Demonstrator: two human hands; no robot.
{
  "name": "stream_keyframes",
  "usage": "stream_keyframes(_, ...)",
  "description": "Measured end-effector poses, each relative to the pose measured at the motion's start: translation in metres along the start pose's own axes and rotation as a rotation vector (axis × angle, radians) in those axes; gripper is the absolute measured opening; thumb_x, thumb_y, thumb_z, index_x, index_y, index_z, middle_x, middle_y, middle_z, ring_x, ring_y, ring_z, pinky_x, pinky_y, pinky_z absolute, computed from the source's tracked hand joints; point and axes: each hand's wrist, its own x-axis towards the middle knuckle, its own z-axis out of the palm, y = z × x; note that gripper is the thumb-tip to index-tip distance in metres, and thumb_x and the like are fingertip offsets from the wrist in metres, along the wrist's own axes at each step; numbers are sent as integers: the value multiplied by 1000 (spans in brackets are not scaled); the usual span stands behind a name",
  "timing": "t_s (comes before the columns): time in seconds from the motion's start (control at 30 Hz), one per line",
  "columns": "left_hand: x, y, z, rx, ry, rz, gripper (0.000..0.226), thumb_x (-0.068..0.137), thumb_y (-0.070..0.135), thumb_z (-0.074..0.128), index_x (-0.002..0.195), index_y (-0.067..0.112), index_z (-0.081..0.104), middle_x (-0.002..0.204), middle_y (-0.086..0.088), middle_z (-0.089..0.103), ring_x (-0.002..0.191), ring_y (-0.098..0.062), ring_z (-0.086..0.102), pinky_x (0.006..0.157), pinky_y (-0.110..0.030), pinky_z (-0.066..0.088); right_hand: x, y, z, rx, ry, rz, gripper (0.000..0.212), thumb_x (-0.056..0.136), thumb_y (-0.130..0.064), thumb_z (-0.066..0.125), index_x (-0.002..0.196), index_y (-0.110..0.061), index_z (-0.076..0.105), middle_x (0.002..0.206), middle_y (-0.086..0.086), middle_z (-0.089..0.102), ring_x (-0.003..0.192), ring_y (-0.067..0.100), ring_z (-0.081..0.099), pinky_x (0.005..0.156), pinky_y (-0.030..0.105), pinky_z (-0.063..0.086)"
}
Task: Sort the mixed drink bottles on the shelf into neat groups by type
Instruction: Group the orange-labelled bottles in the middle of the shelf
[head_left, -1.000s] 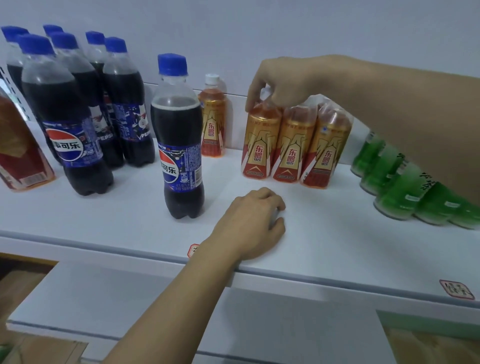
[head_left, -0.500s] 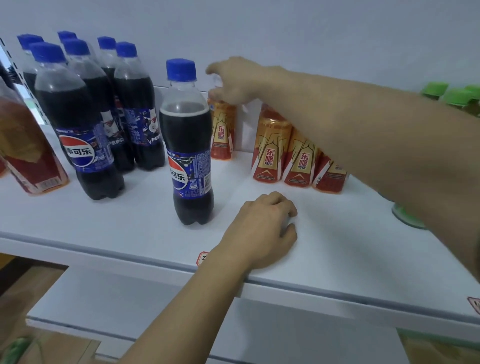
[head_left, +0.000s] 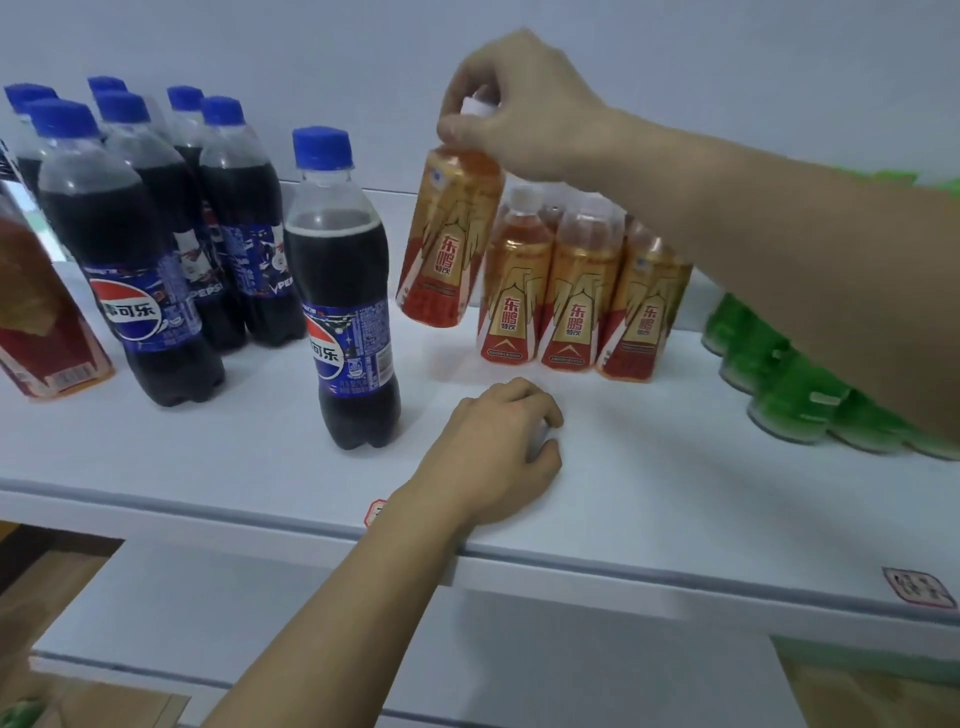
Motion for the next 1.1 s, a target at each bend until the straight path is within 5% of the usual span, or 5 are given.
stream_keyframes(0.23, -2, 1, 7, 35, 5, -10, 35, 99, 39, 53, 132, 29, 57, 137, 13, 52, 113, -11, 56, 99, -26, 47, -64, 20, -74, 17, 2, 44, 8, 97, -34, 64, 98, -30, 70, 98, -13, 62, 86, -1, 56, 67, 17, 41)
stream_keyframes(0.4, 0, 6, 9, 121, 51, 25, 32, 97, 36, 51, 126, 26, 58, 129, 8, 54, 111, -17, 55, 96, -40, 49, -105, 59, -83, -128, -92, 107, 6, 96, -31, 66, 95, -32, 71, 90, -21, 61, 70, -11, 53, 62, 13, 37)
stream_keyframes(0.83, 0, 4, 11, 103, 34, -4, 31, 98, 39, 50, 126, 30, 58, 133, 12, 53, 115, -13, 54, 100, -39, 49, -137, 93, -67, -220, -87, 82, 14, 97, -25, 63, 106, -18, 71, 113, -3, 71, 92, 6, 51, 82, 24, 36)
stream_keyframes(0.97, -2, 5, 9, 71, 20, -30, 30, 98, 38, 51, 126, 29, 59, 132, 13, 54, 115, -13, 55, 100, -37, 50, -148, 88, -59, -243, -81, 65, 33, 98, -29, 60, 130, -24, 65, 124, 3, 65, 109, 15, 53, 92, 28, 37)
stream_keyframes(1.1, -7, 6, 6, 56, 59, -63, 28, 97, 34, 54, 122, 26, 62, 127, 9, 59, 112, -14, 57, 99, -35, 50, -190, 69, -33, -154, 298, 71, 45, 95, -26, 61, 139, -21, 58, 133, 8, 53, 124, 21, 46, 102, 20, 31)
